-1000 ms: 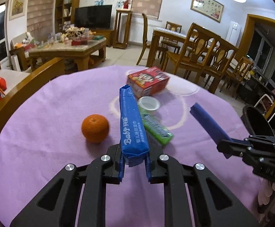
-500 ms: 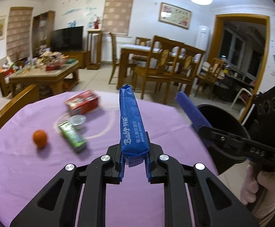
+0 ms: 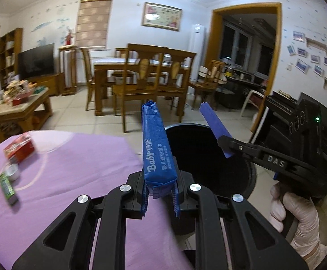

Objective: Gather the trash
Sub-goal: 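Carry the blue bag and blue stick over the black bin with both grippers, then open both grippers to drop the blue bag and stick into the bin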

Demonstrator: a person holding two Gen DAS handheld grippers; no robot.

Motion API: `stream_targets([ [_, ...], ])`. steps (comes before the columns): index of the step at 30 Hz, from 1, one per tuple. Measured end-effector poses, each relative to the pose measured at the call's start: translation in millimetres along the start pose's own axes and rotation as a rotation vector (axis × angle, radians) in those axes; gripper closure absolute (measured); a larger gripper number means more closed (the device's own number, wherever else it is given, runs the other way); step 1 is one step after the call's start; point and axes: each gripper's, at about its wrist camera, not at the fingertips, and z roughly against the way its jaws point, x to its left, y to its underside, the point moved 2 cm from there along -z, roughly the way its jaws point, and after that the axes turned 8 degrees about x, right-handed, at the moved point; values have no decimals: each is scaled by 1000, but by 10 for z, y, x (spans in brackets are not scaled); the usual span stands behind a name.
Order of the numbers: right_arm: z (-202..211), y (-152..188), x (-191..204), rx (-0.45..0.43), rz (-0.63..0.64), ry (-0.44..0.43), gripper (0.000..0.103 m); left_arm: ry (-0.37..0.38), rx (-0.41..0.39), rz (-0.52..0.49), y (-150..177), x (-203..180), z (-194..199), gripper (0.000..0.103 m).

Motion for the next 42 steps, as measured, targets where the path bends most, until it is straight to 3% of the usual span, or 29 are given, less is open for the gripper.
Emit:
stream_targets([
  [8,277,-2,-680,-58,-88,69,97,51,40,-54,-84,-338,-399,85],
  [13,291,16,-906,-65,-122,84,97,67,69,-74,-85,-457,-562,85],
  [20,255,31,-970,-73,-153,92,95,76,96,-95,-88,-522,-679,85],
  [24,277,58,-955,-78,-161,96,87,81,106,-104,-108,-578,-741,85],
  [28,300,41,-899,-84,-164,97,86,86,110,-115,-99,-600,-761,84],
  [30,305,35,-889,-86,-165,99,79,81,109,-118,-114,-607,-769,82],
  [31,313,34,-884,-89,-166,99,66,77,111,-118,-124,-616,-777,82],
  [32,330,41,-880,-97,-169,99,61,77,113,-119,-133,-612,-782,81],
  [34,350,41,-842,-112,-172,103,49,76,108,-122,-132,-622,-767,72],
  [37,370,33,-814,-124,-172,106,39,50,86,-132,-119,-655,-723,38],
  [42,394,33,-805,-140,-181,100,32,19,53,-145,-132,-663,-634,15],
])
